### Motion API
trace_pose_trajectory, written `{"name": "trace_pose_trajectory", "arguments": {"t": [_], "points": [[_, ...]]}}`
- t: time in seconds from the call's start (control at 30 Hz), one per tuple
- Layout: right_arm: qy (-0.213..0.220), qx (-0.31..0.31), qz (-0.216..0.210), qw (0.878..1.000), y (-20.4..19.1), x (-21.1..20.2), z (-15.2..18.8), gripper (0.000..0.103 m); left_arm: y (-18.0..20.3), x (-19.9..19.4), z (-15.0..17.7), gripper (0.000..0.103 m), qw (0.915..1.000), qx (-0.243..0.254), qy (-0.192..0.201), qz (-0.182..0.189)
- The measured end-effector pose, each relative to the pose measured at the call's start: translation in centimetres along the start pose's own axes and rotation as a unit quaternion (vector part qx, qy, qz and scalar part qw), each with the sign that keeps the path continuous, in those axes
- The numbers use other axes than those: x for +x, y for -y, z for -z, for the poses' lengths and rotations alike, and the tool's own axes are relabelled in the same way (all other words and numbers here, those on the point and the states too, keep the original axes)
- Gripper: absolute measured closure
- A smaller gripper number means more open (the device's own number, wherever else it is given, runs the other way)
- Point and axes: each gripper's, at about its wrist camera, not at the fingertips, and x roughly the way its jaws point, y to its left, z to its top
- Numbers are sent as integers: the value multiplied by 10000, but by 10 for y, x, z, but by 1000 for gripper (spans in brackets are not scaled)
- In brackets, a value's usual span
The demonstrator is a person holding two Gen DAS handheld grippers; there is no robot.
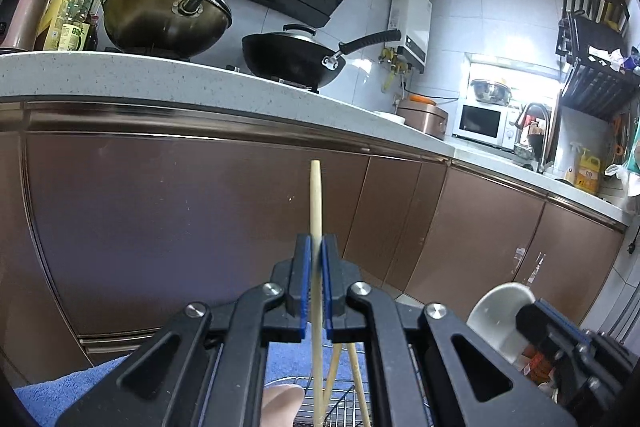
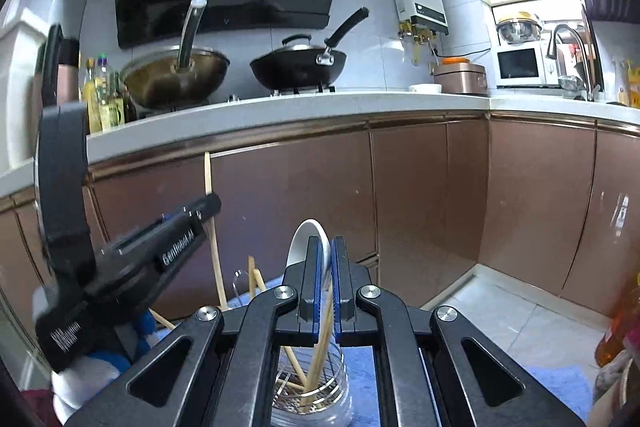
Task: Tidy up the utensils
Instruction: 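Lower the chopstick in the left gripper into the holder while the right gripper carries the spoon in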
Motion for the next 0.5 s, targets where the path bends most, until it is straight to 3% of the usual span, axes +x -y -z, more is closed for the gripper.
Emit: {"name": "trace_pose_trajectory", "arguments": {"t": [0.27, 0.5], "points": [[164, -37, 109, 9998, -3, 8, -6, 98, -5, 1, 1, 98, 9999, -138, 45, -78], [139, -420, 408, 9982, -13, 19, 10, 98, -4, 3, 14, 98, 9997, -228, 68, -98]]}}
